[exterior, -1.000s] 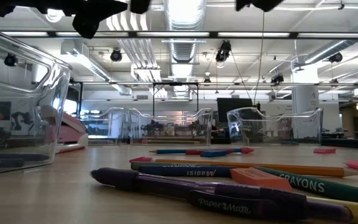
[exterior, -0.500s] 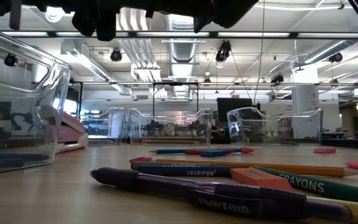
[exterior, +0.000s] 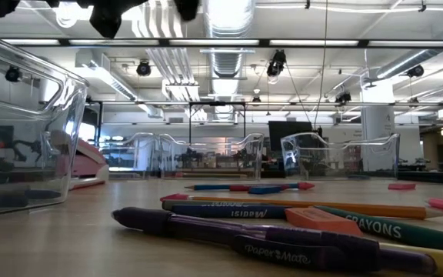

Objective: Sort crayons/erasers/pens/pencils in bins
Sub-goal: Put the dark green pencil into the top middle transparent bin

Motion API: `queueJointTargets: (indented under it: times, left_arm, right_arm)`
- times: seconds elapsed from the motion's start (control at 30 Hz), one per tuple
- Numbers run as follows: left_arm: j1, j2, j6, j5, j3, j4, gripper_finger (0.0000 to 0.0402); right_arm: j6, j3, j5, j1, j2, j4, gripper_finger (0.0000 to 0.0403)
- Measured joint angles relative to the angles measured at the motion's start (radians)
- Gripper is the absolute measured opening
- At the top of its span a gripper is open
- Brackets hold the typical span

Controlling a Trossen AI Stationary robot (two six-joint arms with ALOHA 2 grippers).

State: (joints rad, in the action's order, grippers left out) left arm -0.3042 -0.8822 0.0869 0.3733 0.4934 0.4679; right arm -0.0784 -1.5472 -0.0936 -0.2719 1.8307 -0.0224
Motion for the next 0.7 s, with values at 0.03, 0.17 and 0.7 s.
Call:
queueJointTargets:
  times: [0.03,0.17,0.7]
  left_arm:
    - [0.000,0.000,-0.009,0.000,0.000,0.006,0.0173]
    - [0.000,-0.003,-0.040,-0.001,0.000,0.039,0.0173]
    - [0.001,-0.048,-0.043,-0.002,0.014,0.091,0.0173]
  right_arm:
    - [0.012,0.019,0.023,-0.017,-0.041,0.041,0.0194]
    - [0.039,0.159,0.223,-0.098,-0.205,0.113,0.0184]
    - [-0.748,0.864,0.567,-0.285,-0.723,0.260,0.0171]
